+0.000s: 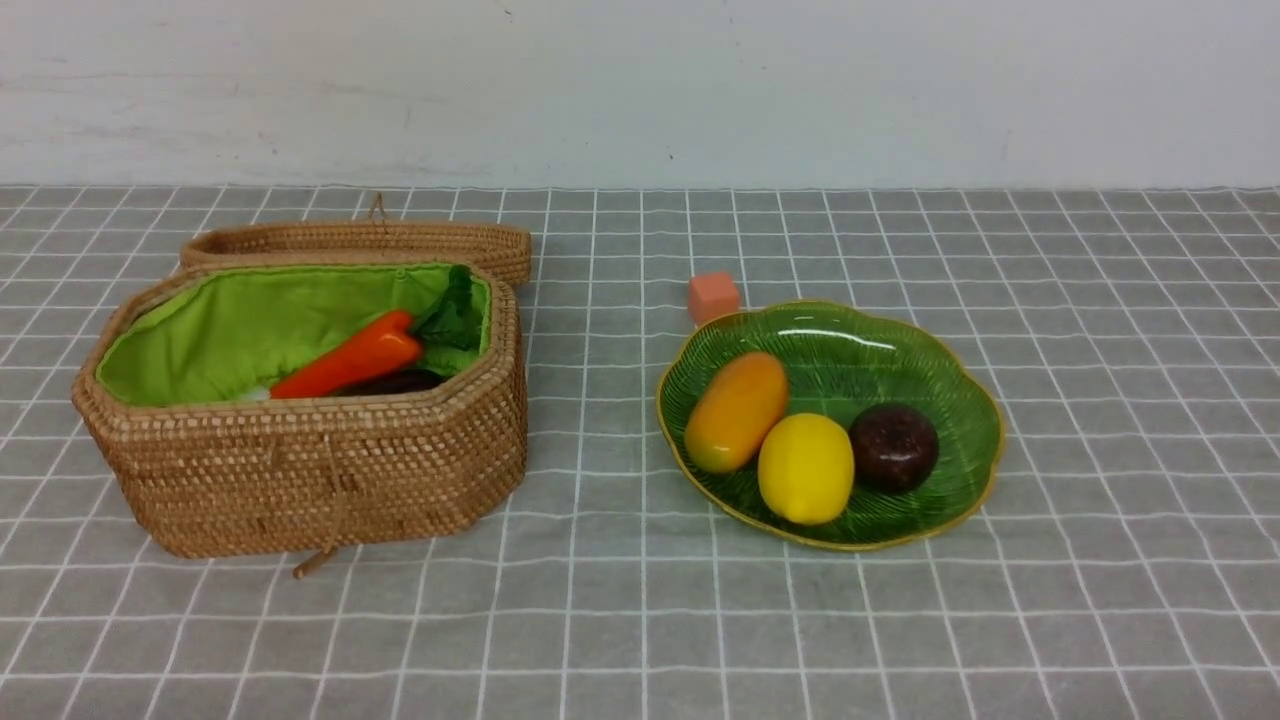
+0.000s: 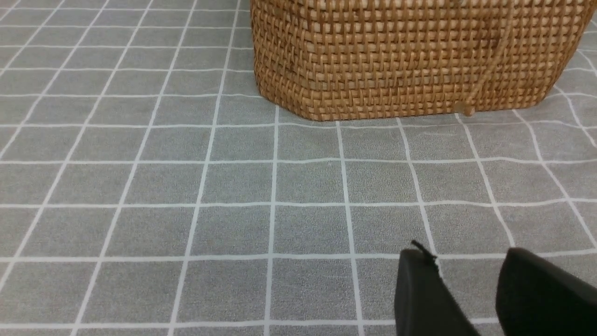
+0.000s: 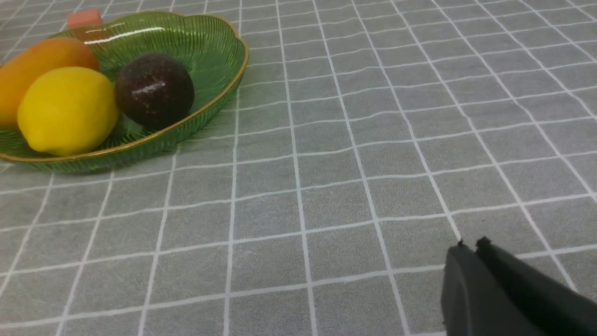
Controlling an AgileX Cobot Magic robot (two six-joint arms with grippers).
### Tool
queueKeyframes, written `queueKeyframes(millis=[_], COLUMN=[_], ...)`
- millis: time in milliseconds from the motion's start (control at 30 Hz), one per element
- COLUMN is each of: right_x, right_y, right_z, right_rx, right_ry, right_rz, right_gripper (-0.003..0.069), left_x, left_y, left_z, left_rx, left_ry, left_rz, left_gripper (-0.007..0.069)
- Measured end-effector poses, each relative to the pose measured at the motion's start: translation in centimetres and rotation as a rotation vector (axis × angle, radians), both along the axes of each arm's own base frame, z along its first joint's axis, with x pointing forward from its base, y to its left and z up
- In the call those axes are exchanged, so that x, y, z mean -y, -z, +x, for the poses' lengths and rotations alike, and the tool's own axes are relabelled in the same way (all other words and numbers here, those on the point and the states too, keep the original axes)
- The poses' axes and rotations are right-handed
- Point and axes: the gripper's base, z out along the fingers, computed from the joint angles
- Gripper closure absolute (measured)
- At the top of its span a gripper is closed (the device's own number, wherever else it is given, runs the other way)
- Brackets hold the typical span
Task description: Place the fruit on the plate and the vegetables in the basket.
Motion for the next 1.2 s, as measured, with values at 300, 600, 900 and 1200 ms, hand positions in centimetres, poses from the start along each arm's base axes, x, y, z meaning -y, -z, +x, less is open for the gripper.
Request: queueKeyframes(millis=[300, 600, 900, 1200], right_x=[0.00, 0.00, 0.00, 0.00], right_y=[0.02, 0.01, 0.01, 0.01], right_z=[0.00, 0.01, 0.01, 0.01], right_rx=[0.000, 0.001, 0.001, 0.001], right_ry=[0.000, 0.000, 0.000, 0.000], right_rz=[0.000, 0.000, 0.000, 0.000], right_gripper=[0.0633, 0.0619, 0.0613, 0.0601], left_x=[0.00, 0.00, 0.00, 0.00], left_y=[0.00, 0.00, 0.00, 0.00], left_z=[0.00, 0.00, 0.00, 0.00], left_rx=[0.000, 0.000, 0.000, 0.000], left_ry=[0.000, 0.000, 0.000, 0.000], left_rz=[0.000, 0.000, 0.000, 0.000], left_gripper=[0.0386, 0.0386, 0.0386, 0.0386])
